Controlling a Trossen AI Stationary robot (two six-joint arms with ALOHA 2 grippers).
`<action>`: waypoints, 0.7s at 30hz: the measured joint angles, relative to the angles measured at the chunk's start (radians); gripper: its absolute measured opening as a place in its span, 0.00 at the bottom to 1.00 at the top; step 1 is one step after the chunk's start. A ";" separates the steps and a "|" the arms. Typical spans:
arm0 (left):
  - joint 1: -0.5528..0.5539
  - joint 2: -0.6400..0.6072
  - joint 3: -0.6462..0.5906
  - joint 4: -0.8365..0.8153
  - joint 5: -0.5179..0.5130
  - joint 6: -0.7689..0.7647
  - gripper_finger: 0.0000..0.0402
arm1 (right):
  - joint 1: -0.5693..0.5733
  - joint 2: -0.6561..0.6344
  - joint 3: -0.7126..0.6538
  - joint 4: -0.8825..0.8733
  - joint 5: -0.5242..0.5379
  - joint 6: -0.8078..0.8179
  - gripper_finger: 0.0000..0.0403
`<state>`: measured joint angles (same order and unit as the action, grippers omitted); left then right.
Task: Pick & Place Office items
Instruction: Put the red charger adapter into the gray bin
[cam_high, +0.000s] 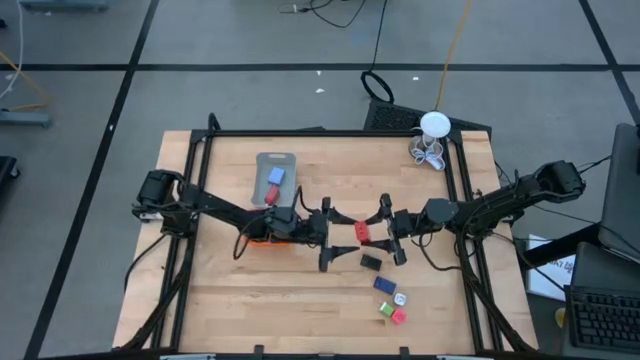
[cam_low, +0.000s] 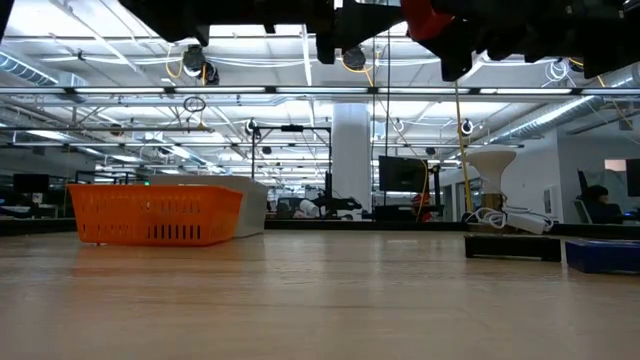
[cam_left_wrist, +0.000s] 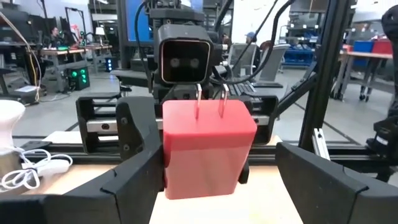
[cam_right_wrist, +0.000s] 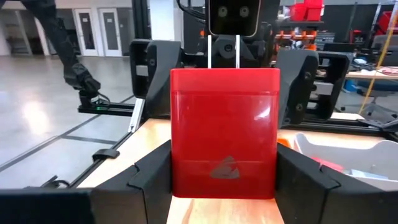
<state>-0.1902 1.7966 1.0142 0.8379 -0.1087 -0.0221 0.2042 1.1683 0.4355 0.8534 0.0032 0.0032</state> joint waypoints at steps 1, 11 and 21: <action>0.000 0.000 0.000 0.000 -0.001 -0.006 0.78 | 0.000 0.000 0.000 0.002 0.000 0.000 0.53; 0.001 0.013 0.025 0.006 -0.041 0.038 0.75 | 0.000 0.000 0.000 0.008 -0.003 0.000 0.53; 0.011 0.089 0.112 -0.005 -0.045 0.074 0.76 | 0.001 0.000 0.000 0.002 -0.004 0.000 0.53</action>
<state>-0.1787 1.8851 1.1266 0.8330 -0.1535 0.0521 0.2050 1.1679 0.4355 0.8550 -0.0010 0.0032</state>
